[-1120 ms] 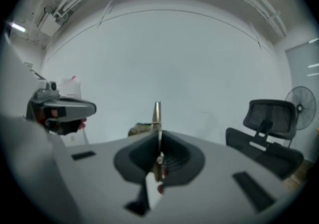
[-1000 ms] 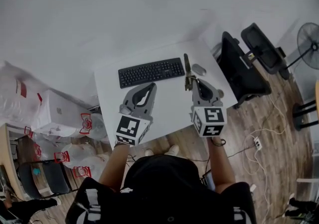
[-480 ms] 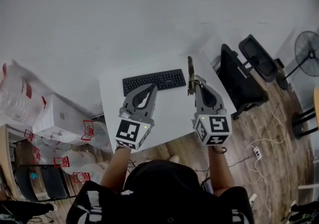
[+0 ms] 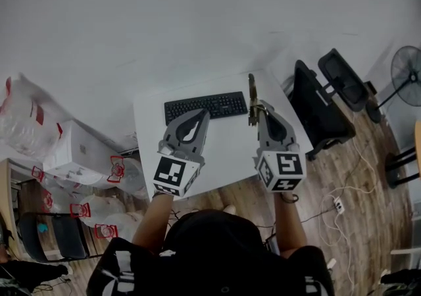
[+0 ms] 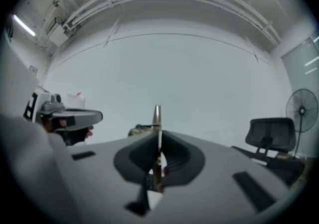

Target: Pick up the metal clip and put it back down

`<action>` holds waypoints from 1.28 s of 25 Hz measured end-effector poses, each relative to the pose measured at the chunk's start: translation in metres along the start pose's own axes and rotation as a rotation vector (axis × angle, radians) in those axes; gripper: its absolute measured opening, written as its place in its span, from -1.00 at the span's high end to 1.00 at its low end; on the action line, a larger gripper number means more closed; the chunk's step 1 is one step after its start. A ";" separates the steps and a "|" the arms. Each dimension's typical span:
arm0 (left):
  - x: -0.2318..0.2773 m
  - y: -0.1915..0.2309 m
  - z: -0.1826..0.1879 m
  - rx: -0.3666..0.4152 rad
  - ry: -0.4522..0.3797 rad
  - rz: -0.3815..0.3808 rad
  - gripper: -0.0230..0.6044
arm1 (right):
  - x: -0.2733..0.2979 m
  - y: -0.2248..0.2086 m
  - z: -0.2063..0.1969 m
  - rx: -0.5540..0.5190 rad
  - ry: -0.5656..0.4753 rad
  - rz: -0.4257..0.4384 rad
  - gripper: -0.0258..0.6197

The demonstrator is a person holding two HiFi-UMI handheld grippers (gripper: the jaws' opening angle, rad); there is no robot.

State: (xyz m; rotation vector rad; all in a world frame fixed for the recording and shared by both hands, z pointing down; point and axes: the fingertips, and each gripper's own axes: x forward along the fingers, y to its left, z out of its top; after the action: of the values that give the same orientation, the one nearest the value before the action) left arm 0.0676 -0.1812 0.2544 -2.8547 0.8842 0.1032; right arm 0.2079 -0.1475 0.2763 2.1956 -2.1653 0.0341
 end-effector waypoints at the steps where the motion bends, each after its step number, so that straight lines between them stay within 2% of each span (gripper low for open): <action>1: 0.000 0.000 -0.001 -0.001 0.002 0.001 0.85 | 0.001 0.000 0.000 0.000 0.002 0.002 0.81; 8: -0.001 0.005 -0.015 -0.010 0.035 0.014 0.85 | 0.010 0.007 -0.013 0.004 0.037 0.032 0.81; 13: -0.008 0.012 -0.046 -0.045 0.110 0.050 0.85 | 0.019 0.018 -0.038 -0.003 0.100 0.082 0.81; 21: -0.027 0.024 -0.090 -0.087 0.206 0.095 0.85 | 0.038 0.045 -0.093 -0.020 0.238 0.169 0.81; 26: -0.042 0.030 -0.115 -0.106 0.260 0.131 0.85 | 0.040 0.070 -0.137 -0.025 0.335 0.260 0.81; 32: -0.063 0.031 -0.144 -0.146 0.320 0.164 0.85 | 0.035 0.099 -0.191 -0.089 0.463 0.354 0.81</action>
State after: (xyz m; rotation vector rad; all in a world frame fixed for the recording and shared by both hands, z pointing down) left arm 0.0010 -0.1945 0.3996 -2.9790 1.2168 -0.2906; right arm 0.1141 -0.1731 0.4712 1.5367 -2.1877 0.4080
